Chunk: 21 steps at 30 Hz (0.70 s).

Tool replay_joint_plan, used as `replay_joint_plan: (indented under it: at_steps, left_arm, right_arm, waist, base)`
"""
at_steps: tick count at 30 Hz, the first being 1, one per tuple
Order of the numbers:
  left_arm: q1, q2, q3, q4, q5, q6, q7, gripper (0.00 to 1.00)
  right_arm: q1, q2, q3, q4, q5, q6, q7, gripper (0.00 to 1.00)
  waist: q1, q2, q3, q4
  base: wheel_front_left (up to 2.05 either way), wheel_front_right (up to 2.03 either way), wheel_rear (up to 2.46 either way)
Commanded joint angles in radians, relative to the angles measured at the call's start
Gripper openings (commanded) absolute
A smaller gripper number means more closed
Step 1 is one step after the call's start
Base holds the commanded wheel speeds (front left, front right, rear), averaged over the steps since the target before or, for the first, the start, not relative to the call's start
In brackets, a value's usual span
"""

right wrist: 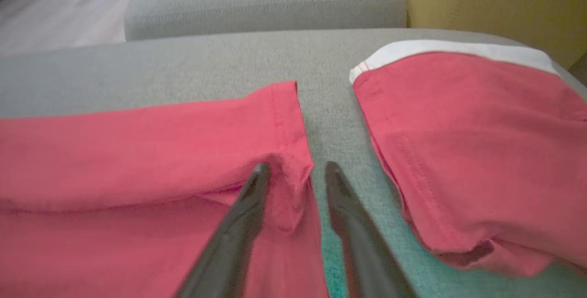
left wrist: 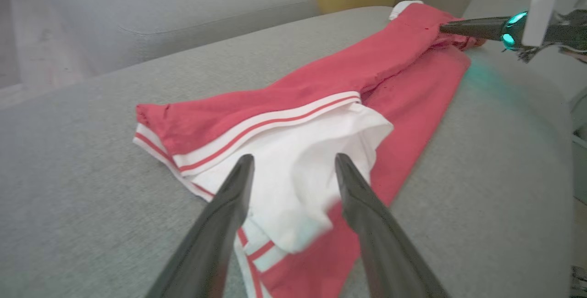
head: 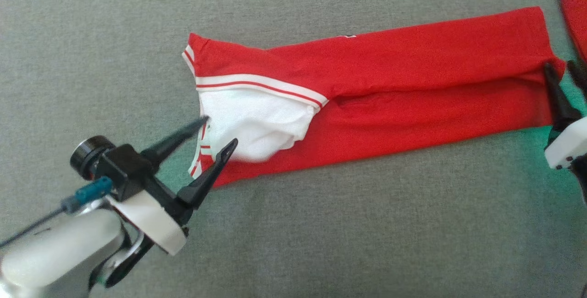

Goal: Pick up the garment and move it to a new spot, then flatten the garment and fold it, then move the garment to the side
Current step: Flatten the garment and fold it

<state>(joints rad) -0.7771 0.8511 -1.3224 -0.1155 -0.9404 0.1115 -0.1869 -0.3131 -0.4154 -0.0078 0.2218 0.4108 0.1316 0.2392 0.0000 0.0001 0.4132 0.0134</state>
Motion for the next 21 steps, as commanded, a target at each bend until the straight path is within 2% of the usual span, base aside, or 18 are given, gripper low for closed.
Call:
replay_joint_plan:
  at_steps: [1, 5, 6, 9, 11, 14, 20, 21]
  left_arm:
    - [-0.001, 0.019, 0.060, 0.008, 0.023, 0.042, -0.029, 1.00]
    - [0.062, -0.089, 0.163, 0.060, 0.037, 0.175, -0.072, 1.00]
    - [0.084, -0.127, 0.217, 0.061, 0.045, 0.209, -0.073, 1.00]
    - [0.175, -0.230, 0.383, 0.056, 0.134, 0.285, -0.074, 1.00]
    - [0.248, -0.295, 0.478, 0.046, 0.205, 0.312, -0.074, 1.00]
    - [0.353, -0.376, 0.587, 0.040, 0.293, 0.309, -0.075, 1.00]
    - [0.498, -0.490, 0.725, 0.052, 0.435, 0.243, -0.075, 1.00]
    - [0.516, -0.502, 0.743, 0.057, 0.456, 0.232, -0.075, 1.00]
  right_arm:
    - [0.022, 0.002, -0.013, -0.040, -0.004, -0.001, -0.032, 1.00]
    - [0.058, 0.074, -0.086, -0.055, 0.000, -0.001, -0.134, 1.00]
    - [0.064, 0.088, -0.101, -0.055, 0.000, -0.001, -0.154, 1.00]
    - [0.070, 0.112, -0.142, -0.031, -0.016, -0.001, -0.187, 1.00]
    - [0.056, 0.120, -0.167, -0.003, -0.030, -0.001, -0.193, 1.00]
    - [0.023, 0.120, -0.216, 0.061, -0.058, -0.001, -0.196, 1.00]
    - [0.016, 0.119, -0.249, 0.213, -0.078, -0.001, -0.096, 1.00]
    - [0.024, 0.120, -0.234, 0.221, -0.075, -0.001, -0.070, 0.89]
  waist:
    - [0.0000, -0.0001, -0.003, 0.004]
    - [0.0000, -0.0001, -0.017, 0.033]
    - [0.0000, -0.0001, -0.021, 0.042]
    - [0.0000, -0.0001, -0.034, 0.072]
    - [0.0000, -0.0001, -0.042, 0.091]
    - [0.0000, -0.0001, -0.052, 0.121]
    - [0.0000, -0.0001, -0.070, 0.173]
    - [0.0000, -0.0001, -0.073, 0.177]
  base:
    - [0.00, 0.00, 0.00]
    - [0.00, 0.00, 0.00]
    - [0.00, 0.00, 0.00]
    - [0.00, 0.00, 0.00]
    - [0.00, 0.00, 0.00]
    - [0.00, 0.00, 0.00]
    - [0.00, 0.00, 0.00]
    - [0.00, 0.00, 0.00]
